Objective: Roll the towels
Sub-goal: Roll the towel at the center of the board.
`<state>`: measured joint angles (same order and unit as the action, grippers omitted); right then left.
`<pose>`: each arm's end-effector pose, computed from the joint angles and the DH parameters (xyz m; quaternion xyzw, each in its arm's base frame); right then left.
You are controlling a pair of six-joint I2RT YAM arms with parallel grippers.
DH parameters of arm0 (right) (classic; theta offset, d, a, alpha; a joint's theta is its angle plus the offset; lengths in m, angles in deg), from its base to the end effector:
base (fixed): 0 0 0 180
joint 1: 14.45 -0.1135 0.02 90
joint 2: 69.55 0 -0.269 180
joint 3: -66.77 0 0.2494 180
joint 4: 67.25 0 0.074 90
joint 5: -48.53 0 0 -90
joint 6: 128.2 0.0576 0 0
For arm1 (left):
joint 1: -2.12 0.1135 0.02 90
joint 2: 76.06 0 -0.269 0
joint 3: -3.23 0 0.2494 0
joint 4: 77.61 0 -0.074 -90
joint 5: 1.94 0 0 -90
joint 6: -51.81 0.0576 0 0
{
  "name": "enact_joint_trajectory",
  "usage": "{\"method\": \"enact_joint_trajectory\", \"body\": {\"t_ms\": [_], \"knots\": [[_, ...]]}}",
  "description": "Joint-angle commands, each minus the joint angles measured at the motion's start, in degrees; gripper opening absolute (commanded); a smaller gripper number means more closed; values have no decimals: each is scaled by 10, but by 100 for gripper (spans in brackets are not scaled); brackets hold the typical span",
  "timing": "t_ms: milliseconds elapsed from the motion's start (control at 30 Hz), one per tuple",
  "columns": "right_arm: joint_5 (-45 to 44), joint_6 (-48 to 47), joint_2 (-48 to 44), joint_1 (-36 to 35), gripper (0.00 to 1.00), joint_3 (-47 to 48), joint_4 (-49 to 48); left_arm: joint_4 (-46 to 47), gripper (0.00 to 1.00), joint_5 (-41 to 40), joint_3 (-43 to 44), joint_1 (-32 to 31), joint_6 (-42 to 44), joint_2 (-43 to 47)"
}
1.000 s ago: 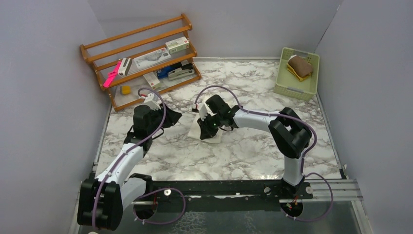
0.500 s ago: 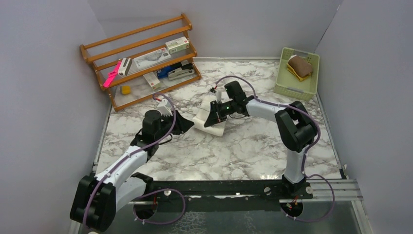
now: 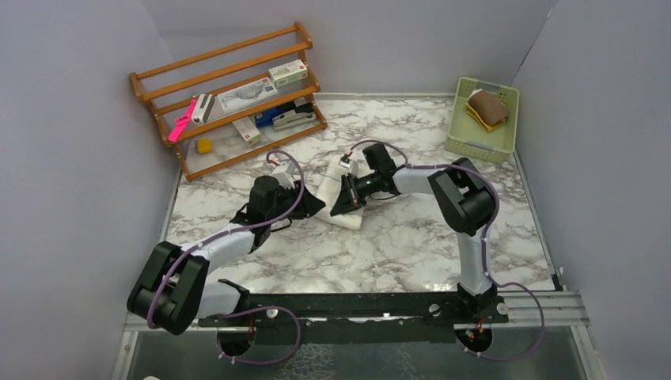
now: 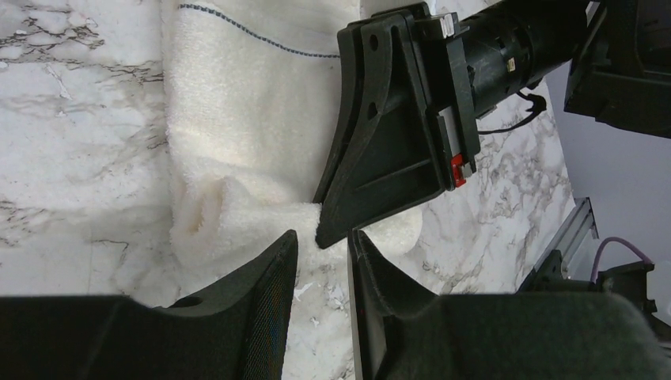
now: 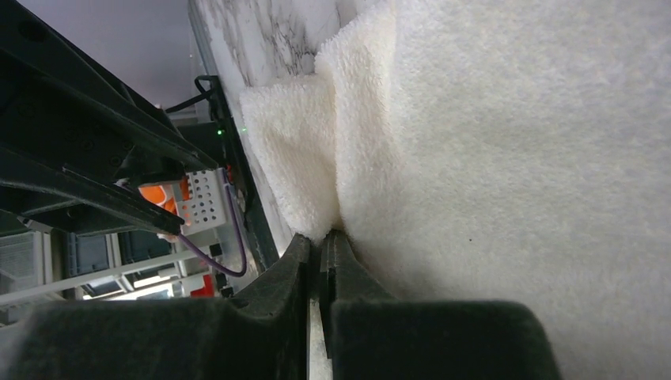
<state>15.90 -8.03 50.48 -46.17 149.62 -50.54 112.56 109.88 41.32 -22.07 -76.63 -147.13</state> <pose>0.3277 0.2596 0.1108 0.1600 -0.8320 -0.5312 0.0015 0.2279 -0.1258 0.1828 0.0025 0.8246 -0.4171 0.3822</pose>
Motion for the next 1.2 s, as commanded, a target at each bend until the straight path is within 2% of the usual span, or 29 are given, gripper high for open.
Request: {"method": "enact_joint_trajectory", "body": {"t_ms": [0, 200, 400, 467, 533, 633, 800, 933, 1033, 1100, 1167], "knots": [[29, 41, 22, 10, 1, -13, -57, 62, 32, -9, 16, -7, 1, -41], [33, 74, 46, 18, 1, -29, -93, 140, 32, -7, 9, -14, -16, -131], [51, 56, 42, 18, 1, -38, -123, 199, 31, -10, 12, -13, -29, -225], [32, 21, 20, 18, 14, -42, -111, 202, 31, -16, 16, -14, -24, -246], [-29, -32, -20, 18, 31, -43, -71, 200, 30, -24, 17, -13, -17, -257], [-127, -106, -87, 18, 48, -53, -25, 194, 30, -33, 15, -13, -9, -260], [-219, -176, -189, 17, 54, -102, -49, 175, 29, -35, 22, -12, -3, -277], [-347, -255, -298, -18, 57, -210, -160, 163, 29, -35, 27, -13, 0, -285], [-439, -391, -375, -104, 60, -323, -302, 155, 29, -35, 30, -12, 2, -286], [-450, -484, -388, -147, 60, -381, -402, 150, 29, -35, 33, -12, 4, -289], [-470, -540, -373, -182, 60, -392, -410, 144, 29, -34, 36, -12, 7, -290]]}}
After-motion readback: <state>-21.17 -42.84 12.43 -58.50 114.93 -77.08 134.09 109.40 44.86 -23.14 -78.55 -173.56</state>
